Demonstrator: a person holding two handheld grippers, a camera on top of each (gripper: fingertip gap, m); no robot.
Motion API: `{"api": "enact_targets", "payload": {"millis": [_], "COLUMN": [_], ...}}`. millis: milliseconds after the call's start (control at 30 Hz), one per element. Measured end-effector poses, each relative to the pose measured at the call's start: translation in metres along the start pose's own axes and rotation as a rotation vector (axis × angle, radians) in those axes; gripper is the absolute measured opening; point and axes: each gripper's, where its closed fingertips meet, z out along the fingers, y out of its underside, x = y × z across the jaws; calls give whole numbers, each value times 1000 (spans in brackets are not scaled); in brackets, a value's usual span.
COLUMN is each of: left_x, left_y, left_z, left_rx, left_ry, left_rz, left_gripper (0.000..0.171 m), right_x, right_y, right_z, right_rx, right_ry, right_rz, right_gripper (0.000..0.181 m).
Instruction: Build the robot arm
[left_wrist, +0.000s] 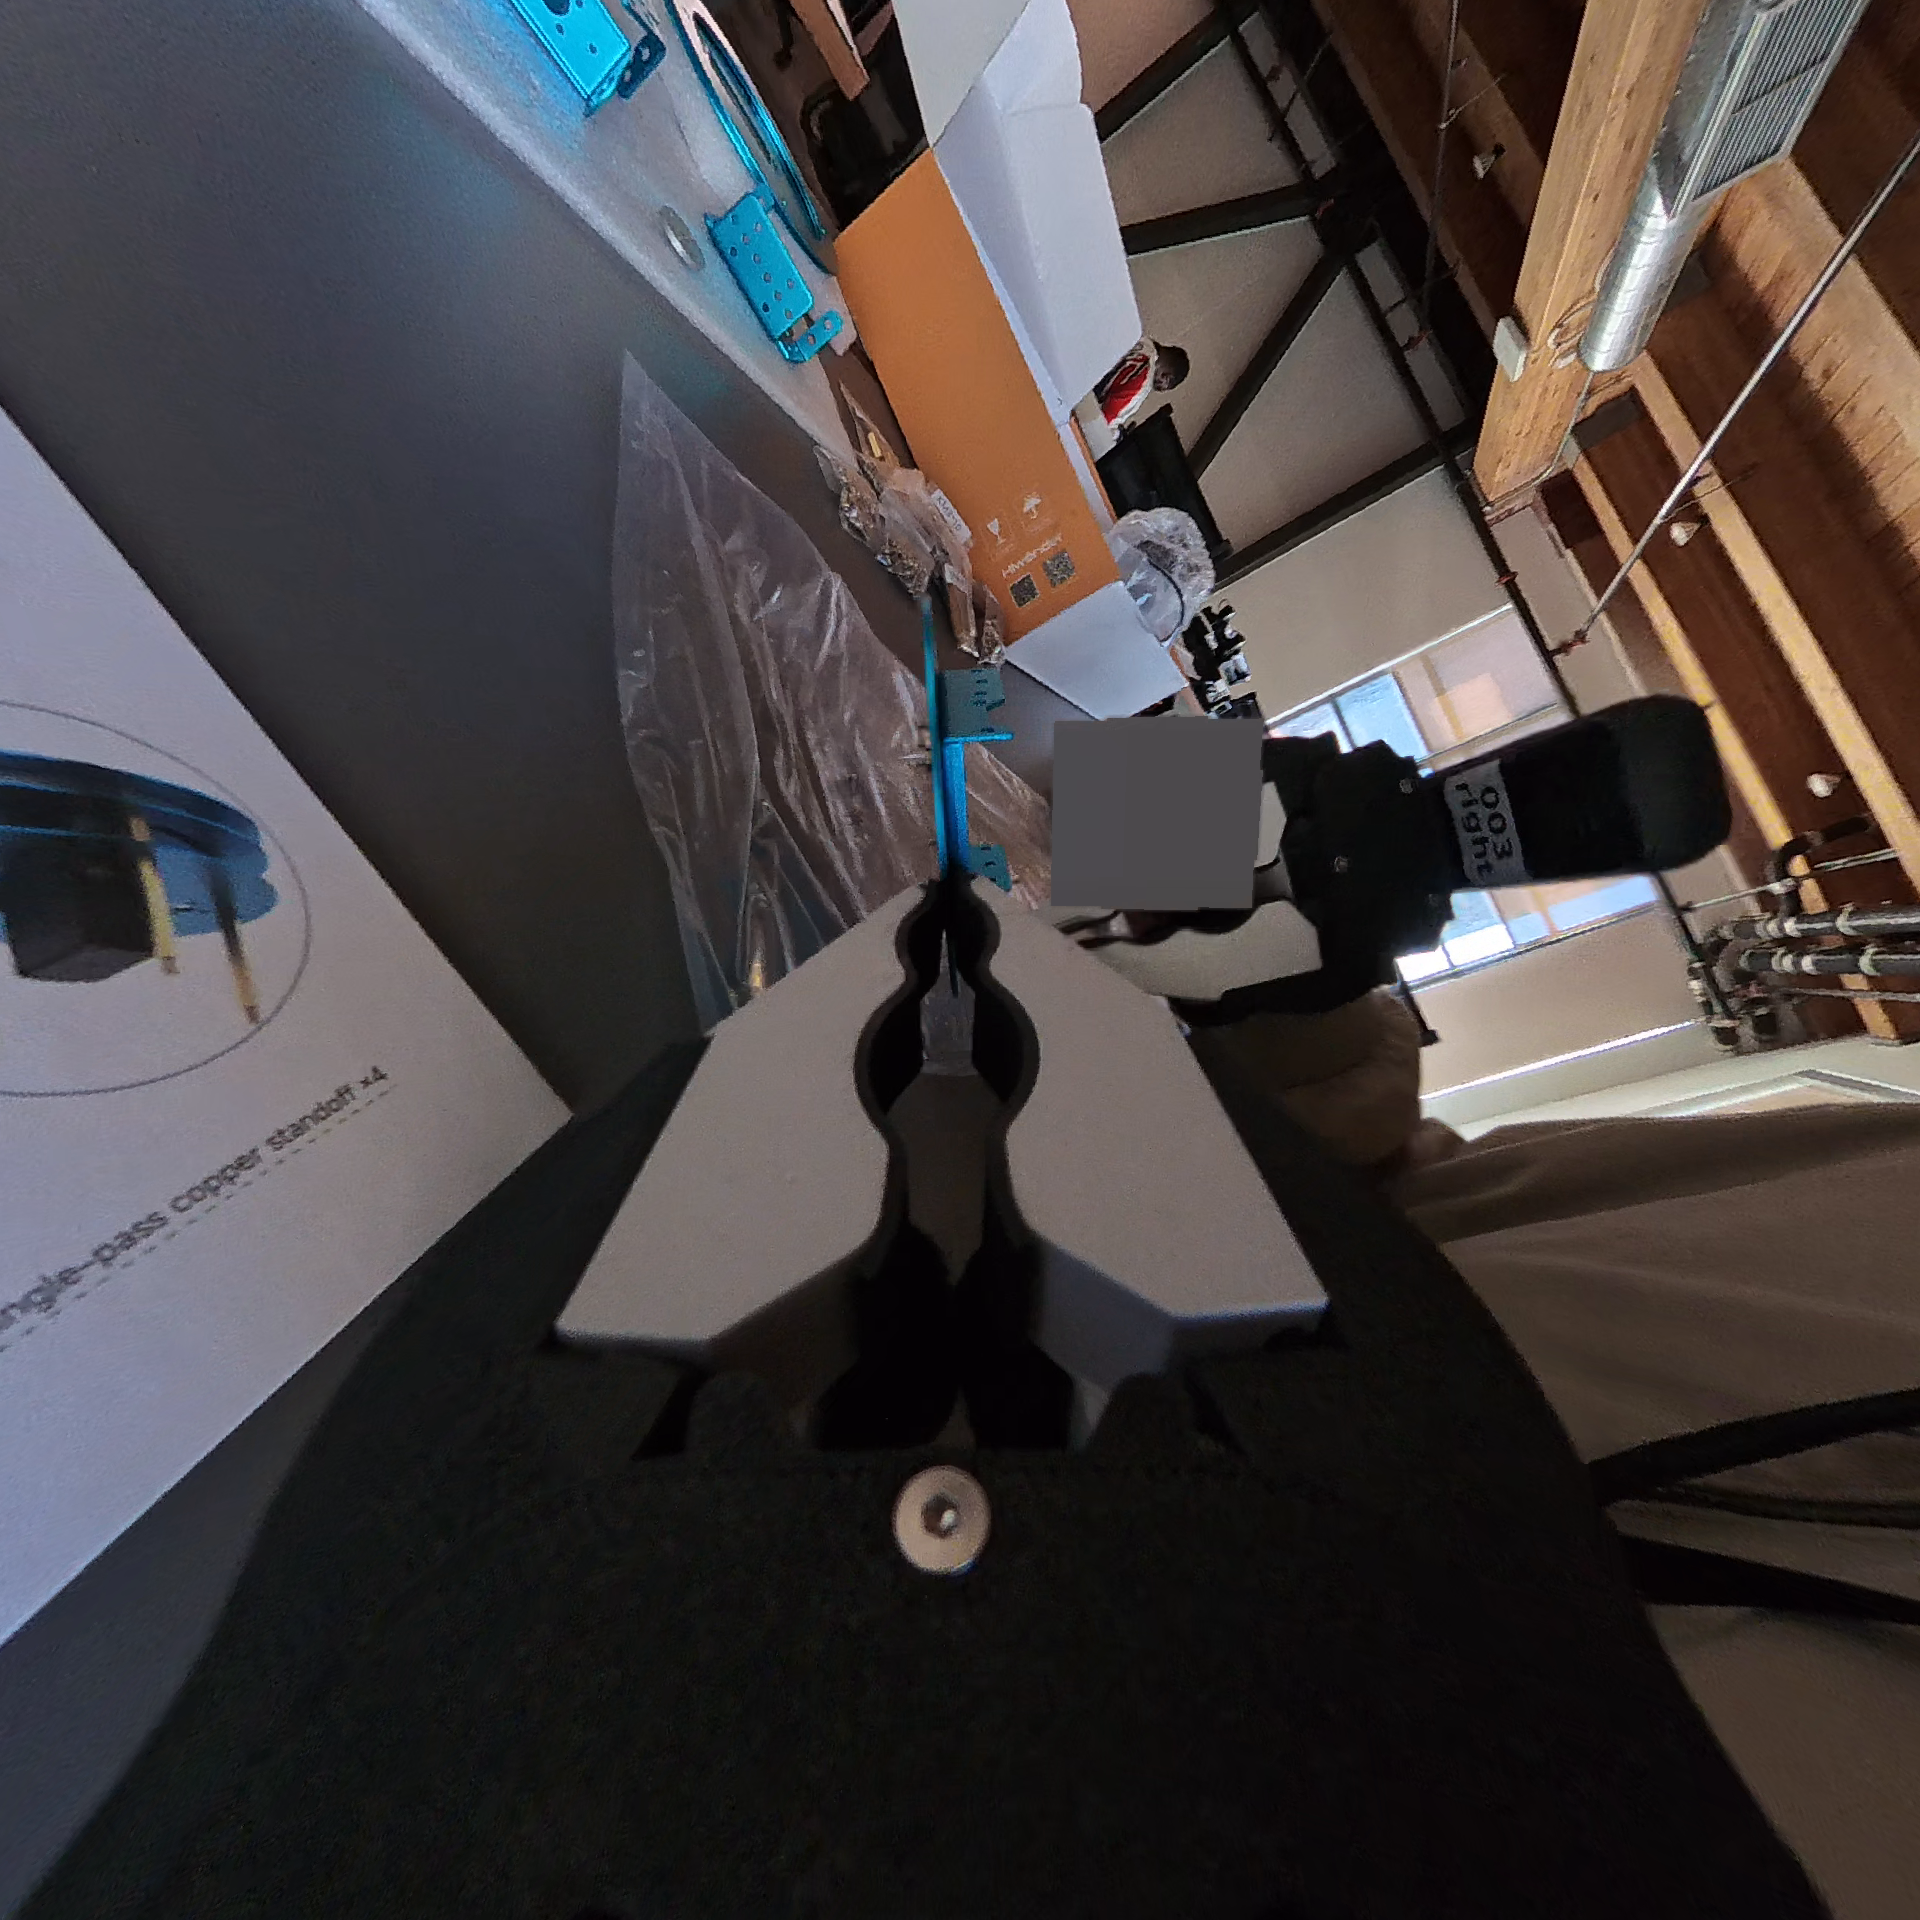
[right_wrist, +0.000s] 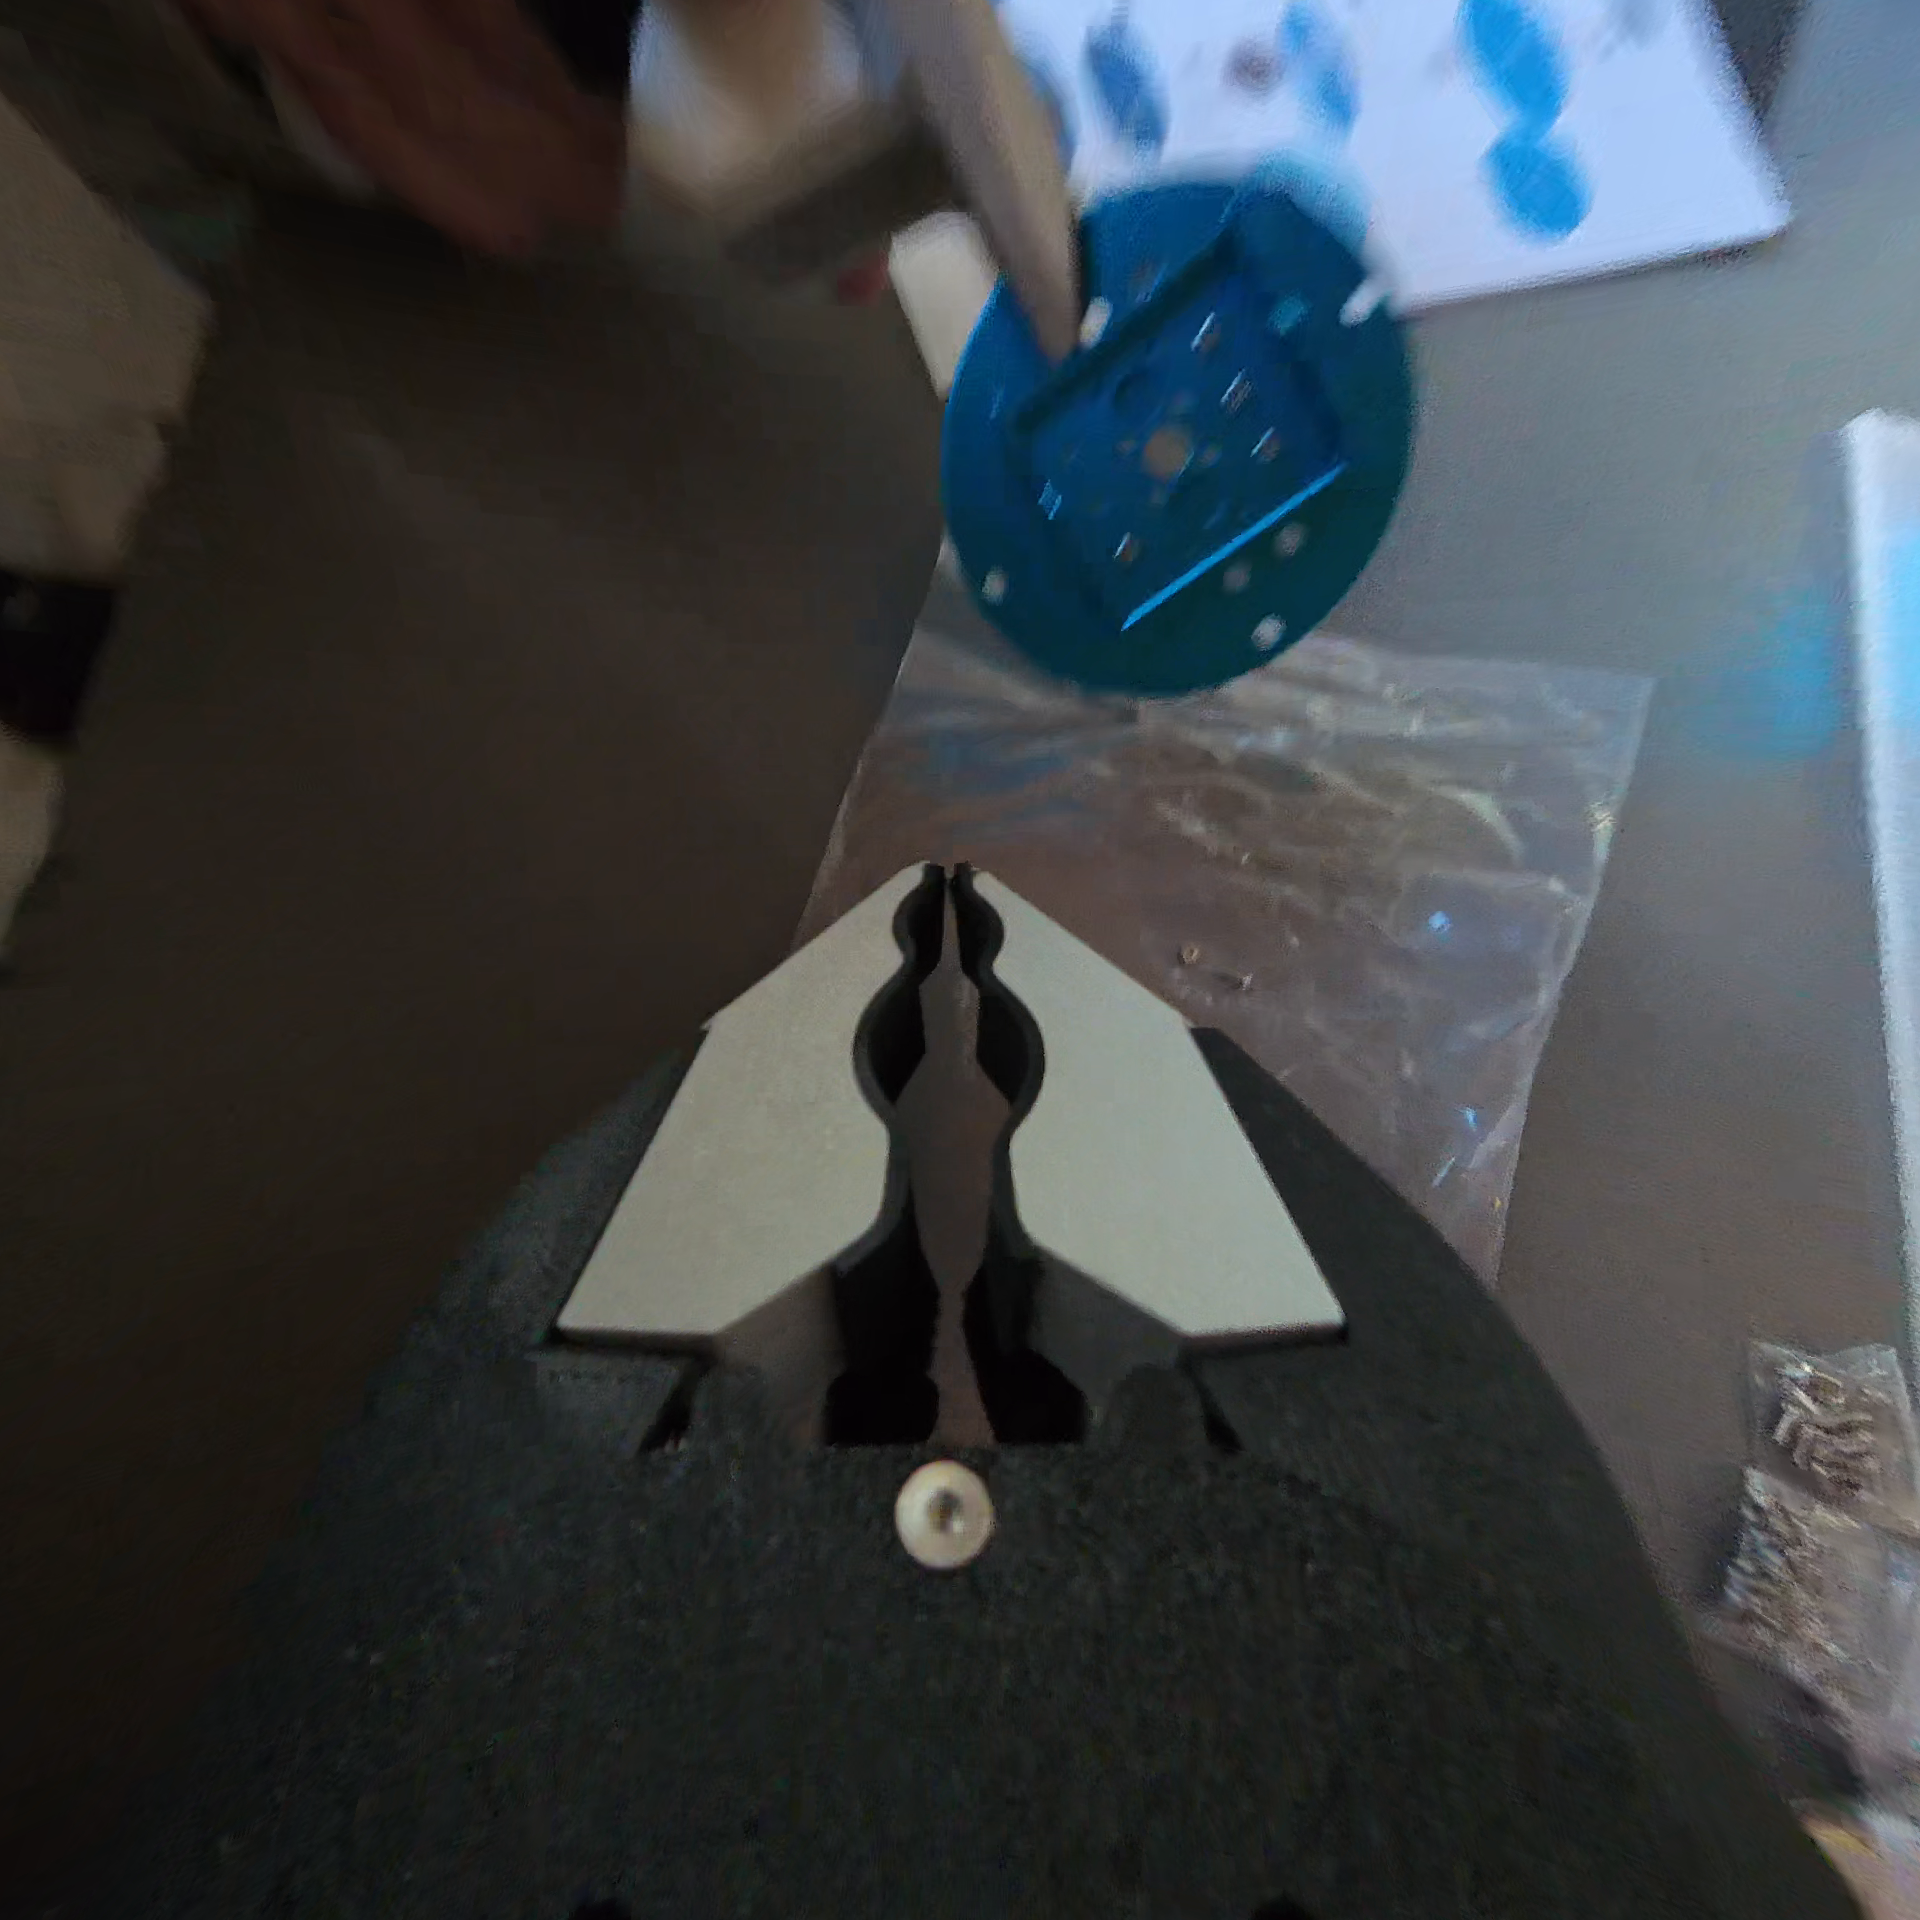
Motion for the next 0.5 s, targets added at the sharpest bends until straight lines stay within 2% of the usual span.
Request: {"api": "enact_targets", "payload": {"millis": [133,200,267,500], "left_x": [9,14,20,28], "left_y": [3,7,10,19], "left_z": [10,17,23,33], "left_rx": [-16,-33,-49,-83], "left_ry": [80,112,127,103], "left_rz": [-90,-111,-106,-18], "left_gripper": [0,0,0,0], "right_x": [13,20,24,15], "right_y": [-47,-61,-60,-60], "right_z": [-22,-24,-18,-10], "right_rx": [355,482,496,477], "right_ry": [3,23,48,0], "right_rz": [142,187,196,187], "right_gripper": [1,1,0,0]}}
